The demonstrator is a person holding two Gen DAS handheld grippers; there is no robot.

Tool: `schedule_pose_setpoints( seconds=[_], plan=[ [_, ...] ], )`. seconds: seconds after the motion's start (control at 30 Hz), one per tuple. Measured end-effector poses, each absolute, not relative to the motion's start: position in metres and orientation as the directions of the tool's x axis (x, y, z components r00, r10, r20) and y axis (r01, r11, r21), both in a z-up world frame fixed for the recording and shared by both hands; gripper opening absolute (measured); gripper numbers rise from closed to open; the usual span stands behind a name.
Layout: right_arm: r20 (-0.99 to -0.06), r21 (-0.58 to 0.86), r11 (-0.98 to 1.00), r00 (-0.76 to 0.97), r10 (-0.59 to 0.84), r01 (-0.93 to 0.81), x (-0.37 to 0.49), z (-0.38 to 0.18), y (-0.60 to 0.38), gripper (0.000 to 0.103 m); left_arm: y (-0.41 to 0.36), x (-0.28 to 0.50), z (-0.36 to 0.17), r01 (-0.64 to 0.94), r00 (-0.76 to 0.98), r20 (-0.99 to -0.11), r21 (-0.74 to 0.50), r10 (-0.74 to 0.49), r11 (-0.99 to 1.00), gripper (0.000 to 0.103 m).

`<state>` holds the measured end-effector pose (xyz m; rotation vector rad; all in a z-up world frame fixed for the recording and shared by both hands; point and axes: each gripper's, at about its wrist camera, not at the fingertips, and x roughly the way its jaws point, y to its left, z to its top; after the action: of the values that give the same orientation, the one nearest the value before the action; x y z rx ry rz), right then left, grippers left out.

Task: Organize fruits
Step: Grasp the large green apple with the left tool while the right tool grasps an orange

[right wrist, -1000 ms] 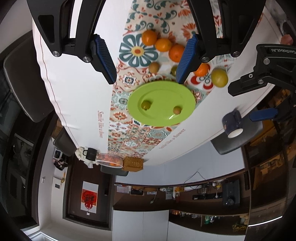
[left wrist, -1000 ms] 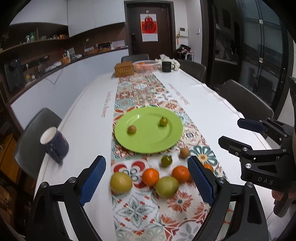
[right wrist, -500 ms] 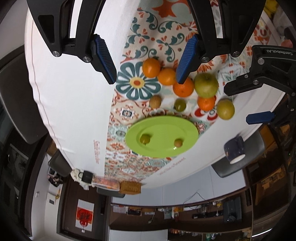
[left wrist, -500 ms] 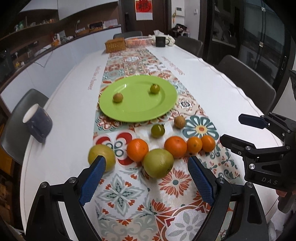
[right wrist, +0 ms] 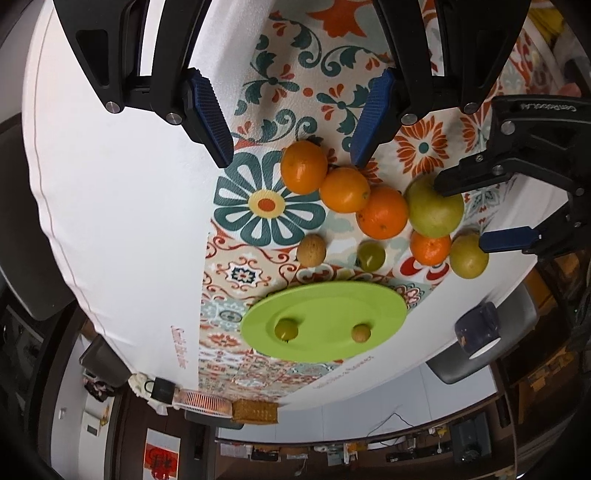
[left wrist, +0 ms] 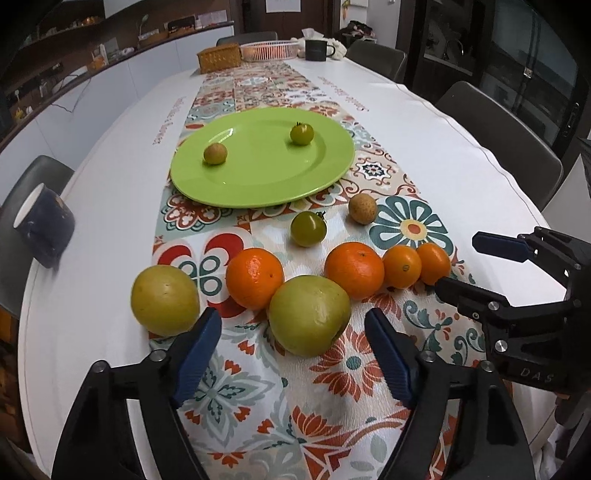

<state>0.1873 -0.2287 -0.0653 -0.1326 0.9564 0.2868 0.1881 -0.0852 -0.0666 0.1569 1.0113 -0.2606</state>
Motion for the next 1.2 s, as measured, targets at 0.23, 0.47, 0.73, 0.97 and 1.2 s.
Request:
schedule_pose_setpoints(
  seconds=[0.23,0.47,0.73,0.97,1.2],
  plan=[
    [-0.834,0.033,0.952,0.517,0.195,-0.306,0.196,-0.074,-0.227,0.056,-0.090,0.196,-0.078,0.293,0.474,-0.868,-0.001,-0.146,0.956,0.070],
    [-0.849,0.053,0.953,0.489,0.201,-0.300,0.203,-0.083,-0.227,0.049,-0.090,0.202,-0.083,0.281,0.464,-0.873,-0.014,-0.149,0.960,0.063],
    [-0.852,0.075,0.947,0.473,0.223,-0.311,0.204,-0.087,-0.223,0.033,-0.092,0.204,-0.090,0.285,0.434,-0.883,-0.055,-0.181,0.957,0.050],
    [-0.850,0.070,0.950,0.480,0.216,-0.304,0.200,-0.085,-0.222,0.032,-0.090,0.202,-0.089,0.285,0.437,-0.880,-0.058,-0.183,0.957,0.049],
    [-0.845,0.068,0.953,0.491,0.212,-0.295,0.194,-0.080,-0.223,0.032,-0.088,0.194,-0.086,0.286,0.448,-0.875,-0.055,-0.184,0.957,0.049]
  ],
)
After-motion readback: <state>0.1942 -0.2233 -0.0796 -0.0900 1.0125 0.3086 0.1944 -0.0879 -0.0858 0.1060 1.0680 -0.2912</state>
